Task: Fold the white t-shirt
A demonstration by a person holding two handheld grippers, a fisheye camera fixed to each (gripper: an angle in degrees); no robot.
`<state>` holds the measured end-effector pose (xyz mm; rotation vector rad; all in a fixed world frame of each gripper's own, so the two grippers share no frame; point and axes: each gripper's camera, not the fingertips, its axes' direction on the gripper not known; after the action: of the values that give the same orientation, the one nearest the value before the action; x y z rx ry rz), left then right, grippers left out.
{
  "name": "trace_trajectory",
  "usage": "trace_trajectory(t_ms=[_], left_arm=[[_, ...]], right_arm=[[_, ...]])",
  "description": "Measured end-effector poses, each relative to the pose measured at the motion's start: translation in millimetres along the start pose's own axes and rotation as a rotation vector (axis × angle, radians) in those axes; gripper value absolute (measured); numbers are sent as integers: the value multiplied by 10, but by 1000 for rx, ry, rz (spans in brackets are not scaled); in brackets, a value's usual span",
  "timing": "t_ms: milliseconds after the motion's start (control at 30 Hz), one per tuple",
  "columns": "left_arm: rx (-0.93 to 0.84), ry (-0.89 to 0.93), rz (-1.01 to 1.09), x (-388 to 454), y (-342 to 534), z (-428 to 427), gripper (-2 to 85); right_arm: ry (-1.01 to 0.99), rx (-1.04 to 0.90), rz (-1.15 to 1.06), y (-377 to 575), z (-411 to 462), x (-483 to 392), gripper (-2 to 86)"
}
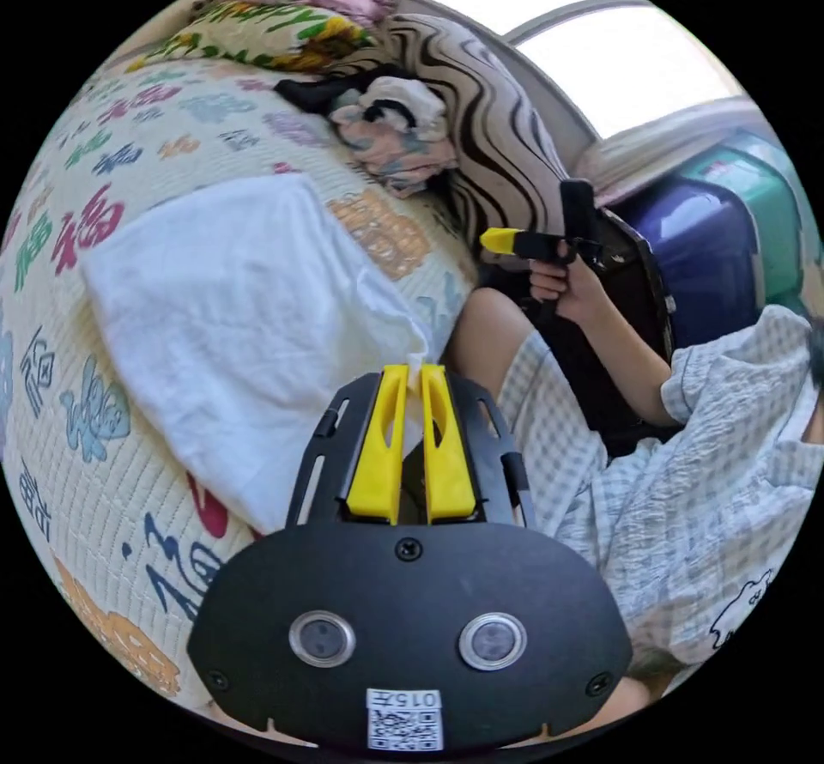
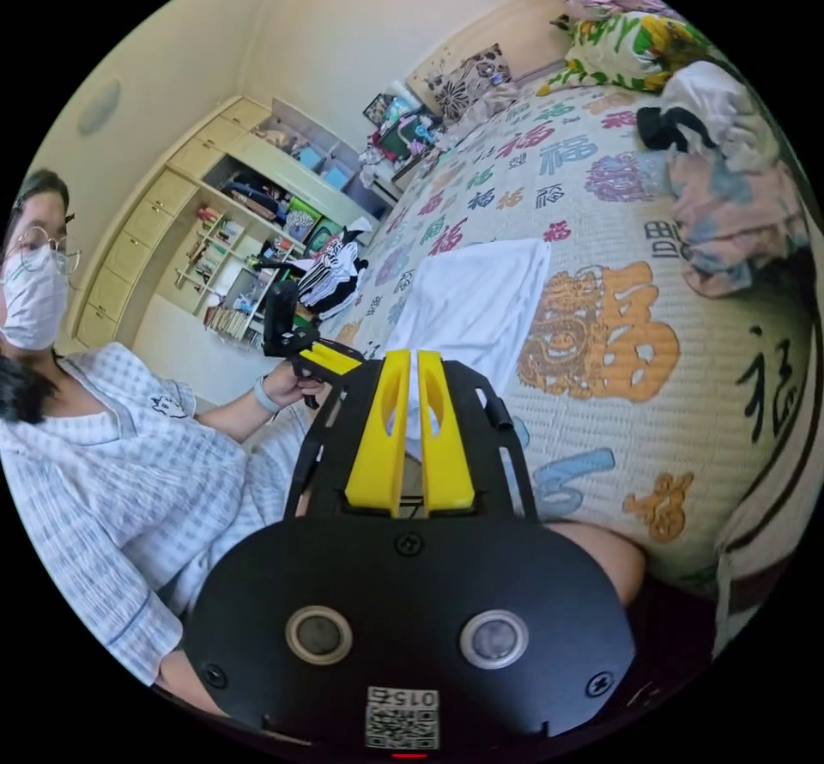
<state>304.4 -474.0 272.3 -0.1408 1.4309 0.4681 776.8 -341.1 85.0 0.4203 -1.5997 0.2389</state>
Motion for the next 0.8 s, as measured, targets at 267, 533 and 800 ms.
trace_trajectory(t_ms=[267, 533, 800], left_arm=[[-157, 90, 11, 316, 368, 632, 58], [5, -86, -205, 24, 1228, -313, 59], [51, -156, -344, -297, 1877, -664, 46]], right_arm=[[51, -23, 58, 255, 120, -61, 19], [256, -452, 95, 33, 1109, 15, 69], [304, -558, 129, -2, 1514, 103, 8]])
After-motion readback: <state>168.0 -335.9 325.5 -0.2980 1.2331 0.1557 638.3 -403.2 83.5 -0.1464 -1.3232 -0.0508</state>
